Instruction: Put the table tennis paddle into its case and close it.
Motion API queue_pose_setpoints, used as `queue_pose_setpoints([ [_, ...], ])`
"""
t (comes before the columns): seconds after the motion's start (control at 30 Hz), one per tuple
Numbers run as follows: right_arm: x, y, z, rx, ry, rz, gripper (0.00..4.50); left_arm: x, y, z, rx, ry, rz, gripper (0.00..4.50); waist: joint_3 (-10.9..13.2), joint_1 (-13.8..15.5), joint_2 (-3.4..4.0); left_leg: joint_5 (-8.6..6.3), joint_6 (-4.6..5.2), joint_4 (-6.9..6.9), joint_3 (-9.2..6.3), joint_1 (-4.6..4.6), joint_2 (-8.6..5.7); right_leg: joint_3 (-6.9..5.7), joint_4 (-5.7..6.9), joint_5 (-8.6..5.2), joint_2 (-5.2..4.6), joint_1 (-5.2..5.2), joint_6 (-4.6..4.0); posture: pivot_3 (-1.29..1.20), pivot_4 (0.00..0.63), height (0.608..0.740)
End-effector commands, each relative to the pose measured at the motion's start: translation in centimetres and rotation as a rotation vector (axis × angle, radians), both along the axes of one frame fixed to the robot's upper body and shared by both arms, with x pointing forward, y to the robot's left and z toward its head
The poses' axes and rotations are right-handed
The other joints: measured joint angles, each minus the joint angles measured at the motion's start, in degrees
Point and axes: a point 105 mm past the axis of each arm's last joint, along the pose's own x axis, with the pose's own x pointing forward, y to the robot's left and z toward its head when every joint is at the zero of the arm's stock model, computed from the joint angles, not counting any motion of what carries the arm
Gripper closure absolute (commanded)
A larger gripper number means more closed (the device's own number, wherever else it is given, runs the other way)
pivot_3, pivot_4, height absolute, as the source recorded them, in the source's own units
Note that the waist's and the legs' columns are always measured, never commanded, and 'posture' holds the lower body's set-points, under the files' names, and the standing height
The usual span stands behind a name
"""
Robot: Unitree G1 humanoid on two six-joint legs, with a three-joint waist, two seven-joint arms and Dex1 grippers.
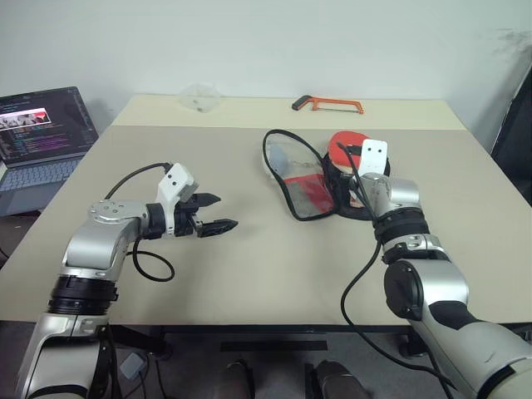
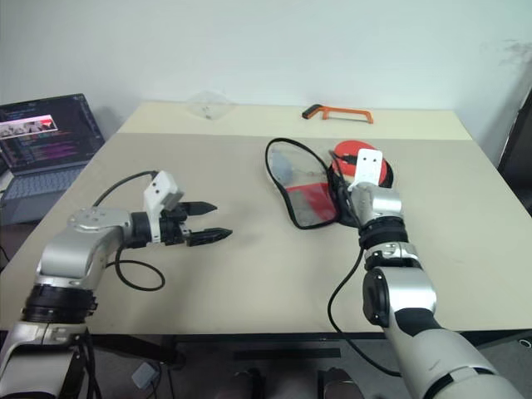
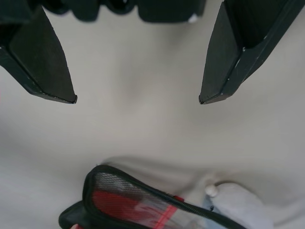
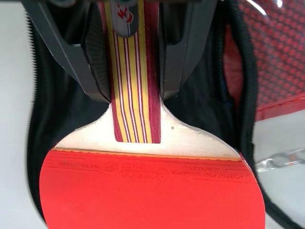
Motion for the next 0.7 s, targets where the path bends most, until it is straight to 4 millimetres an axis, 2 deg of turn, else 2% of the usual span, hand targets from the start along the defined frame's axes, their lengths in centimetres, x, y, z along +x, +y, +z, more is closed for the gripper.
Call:
queue_pose_setpoints([
  [0.03, 0.1, 0.0, 1.9, -0.003, -0.064, -0.011, 3.45, -0.3, 0.2, 1.7, -0.009, -0.059, 0.001, 0.0, 0.0, -0.2, 0.0, 0.0, 0.0, 0.0, -0.01, 0.01, 0.0, 0.0, 0.02, 0.0, 0.01, 0.0, 0.0, 0.0, 0.15, 0.74],
  [0.23, 0.0, 0.1, 1.1, -0.017, -0.036, -0.002, 3.45, -0.2, 0.2, 1.8, -0.006, -0.059, 0.003, 0.0, 0.0, -0.5, 0.0, 0.0, 0.0, 0.01, 0.0, 0.01, 0.0, 0.02, 0.04, 0.0, 0.01, -0.01, 0.0, 0.0, 0.15, 0.74],
  [0.4, -0.1, 0.3, -0.4, 0.011, 0.003, -0.002, 3.45, -0.2, 0.1, 1.8, -0.005, -0.06, 0.001, 0.0, 0.0, -0.5, 0.0, 0.0, 0.0, 0.0, 0.0, 0.01, 0.0, 0.02, 0.04, 0.0, 0.01, -0.02, 0.0, 0.0, 0.15, 0.74],
  [0.67, 0.2, 0.7, -0.4, 0.03, -0.001, -0.01, 3.45, -0.1, 0.0, 1.8, -0.004, -0.061, 0.0, 0.0, 0.0, -0.5, -0.01, 0.01, 0.0, 0.02, -0.02, 0.02, 0.0, 0.0, 0.05, 0.0, 0.01, 0.01, 0.0, 0.0, 0.15, 0.74],
  [0.7, 0.3, 0.7, -0.4, 0.031, 0.0, -0.016, 3.1, -0.1, 0.0, 1.8, -0.005, -0.061, 0.0, 0.0, 0.0, -0.5, 0.0, 0.01, 0.0, 0.02, -0.02, 0.03, 0.0, 0.0, 0.05, 0.01, 0.01, 0.02, 0.0, 0.0, 0.15, 0.74],
])
